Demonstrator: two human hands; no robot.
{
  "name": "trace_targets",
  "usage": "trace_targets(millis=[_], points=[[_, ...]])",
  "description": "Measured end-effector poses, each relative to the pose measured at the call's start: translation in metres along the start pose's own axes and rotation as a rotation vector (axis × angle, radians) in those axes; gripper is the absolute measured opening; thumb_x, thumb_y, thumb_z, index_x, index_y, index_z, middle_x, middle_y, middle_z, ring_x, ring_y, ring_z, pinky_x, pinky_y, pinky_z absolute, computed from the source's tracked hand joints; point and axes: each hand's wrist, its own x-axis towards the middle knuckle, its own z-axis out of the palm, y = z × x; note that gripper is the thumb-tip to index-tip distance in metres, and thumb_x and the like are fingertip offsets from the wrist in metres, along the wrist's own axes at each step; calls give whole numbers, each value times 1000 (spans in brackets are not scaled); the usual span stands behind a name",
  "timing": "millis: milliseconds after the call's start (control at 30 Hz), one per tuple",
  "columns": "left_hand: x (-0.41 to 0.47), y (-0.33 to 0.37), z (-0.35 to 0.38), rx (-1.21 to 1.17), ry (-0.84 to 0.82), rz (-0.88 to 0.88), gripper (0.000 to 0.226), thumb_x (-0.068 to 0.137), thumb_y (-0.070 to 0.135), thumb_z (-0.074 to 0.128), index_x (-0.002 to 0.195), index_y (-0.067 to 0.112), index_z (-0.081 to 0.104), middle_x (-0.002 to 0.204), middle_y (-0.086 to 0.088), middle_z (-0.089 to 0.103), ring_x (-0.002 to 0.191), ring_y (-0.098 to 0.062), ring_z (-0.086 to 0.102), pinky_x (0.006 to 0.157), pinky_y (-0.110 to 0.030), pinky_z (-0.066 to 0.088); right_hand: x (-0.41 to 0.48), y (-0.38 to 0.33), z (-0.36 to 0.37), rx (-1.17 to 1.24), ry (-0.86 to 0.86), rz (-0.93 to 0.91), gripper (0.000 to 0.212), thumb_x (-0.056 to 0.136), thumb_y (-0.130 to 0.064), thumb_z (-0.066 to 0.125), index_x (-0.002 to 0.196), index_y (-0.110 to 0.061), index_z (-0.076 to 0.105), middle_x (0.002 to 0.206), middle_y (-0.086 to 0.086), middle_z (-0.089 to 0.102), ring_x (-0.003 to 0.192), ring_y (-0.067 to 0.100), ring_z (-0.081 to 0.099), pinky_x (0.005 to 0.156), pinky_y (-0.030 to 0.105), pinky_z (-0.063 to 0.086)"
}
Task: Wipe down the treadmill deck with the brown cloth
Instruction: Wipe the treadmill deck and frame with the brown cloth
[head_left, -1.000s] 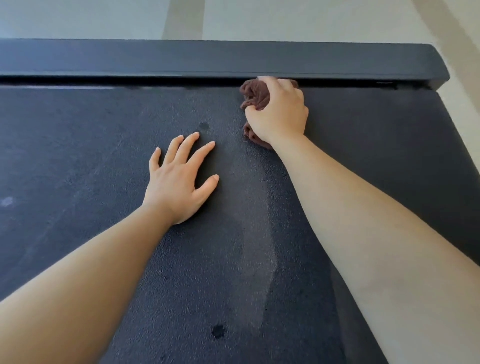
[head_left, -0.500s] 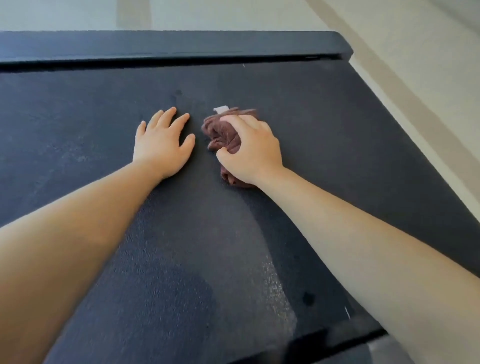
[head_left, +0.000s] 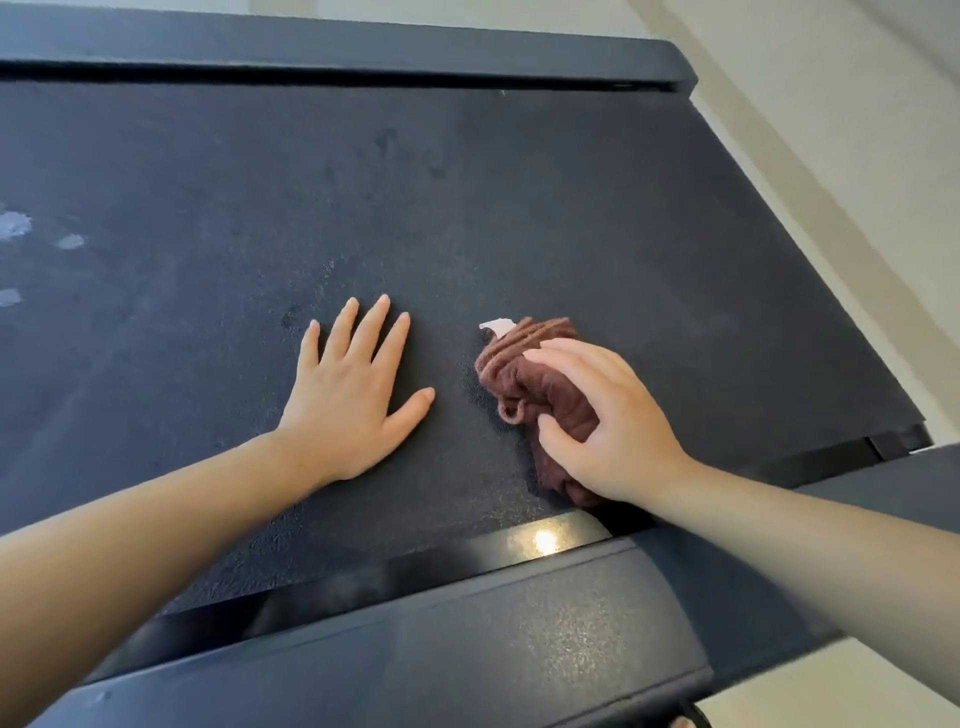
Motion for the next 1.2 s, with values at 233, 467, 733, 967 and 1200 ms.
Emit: trace_targets(millis=[233, 467, 733, 967, 1200], points=[[1, -2, 0, -21, 27, -14, 85, 80, 69, 16, 149, 20, 20, 158, -4, 12, 145, -28, 6, 115, -50, 7, 19, -4, 4, -9, 0, 33, 49, 76, -23, 63, 125, -28, 57, 133, -9, 52, 128, 18, 43, 104, 45, 36], [-1, -2, -2, -27, 23, -16, 83, 82, 69, 16, 149, 19, 17, 158, -4, 10, 145, -27, 4, 116, -50, 5, -15, -7, 2, -9, -51, -33, 54, 74, -26, 63, 128, -28, 56, 136, -7, 49, 127, 17, 41, 103, 43, 38], [-1, -10, -3, -72, 1, 18, 75, 85, 63, 17, 150, 25, 10, 159, 1, 5, 146, -22, -1, 116, -45, 0, 11, -23, 22, -43, 21, -3, 51, 72, -33, 61, 123, -34, 56, 133, -12, 50, 126, 15, 39, 98, 37, 35], [-20, -44, -6, -116, 43, -58, 63, 93, 49, 26, 150, 22, 17, 158, 4, 10, 146, -17, 5, 117, -41, 4, 88, -44, 50, -57, 67, 44, 50, 76, -38, 59, 126, -35, 53, 133, -10, 50, 125, 21, 39, 97, 43, 37], [-20, -40, -9, -105, 62, -69, 60, 95, 43, 34, 149, 22, 21, 158, 2, 14, 145, -18, 9, 116, -43, 6, 88, -51, 52, -72, 28, 51, 54, 79, -39, 58, 132, -34, 48, 137, -9, 46, 127, 21, 37, 99, 46, 38]])
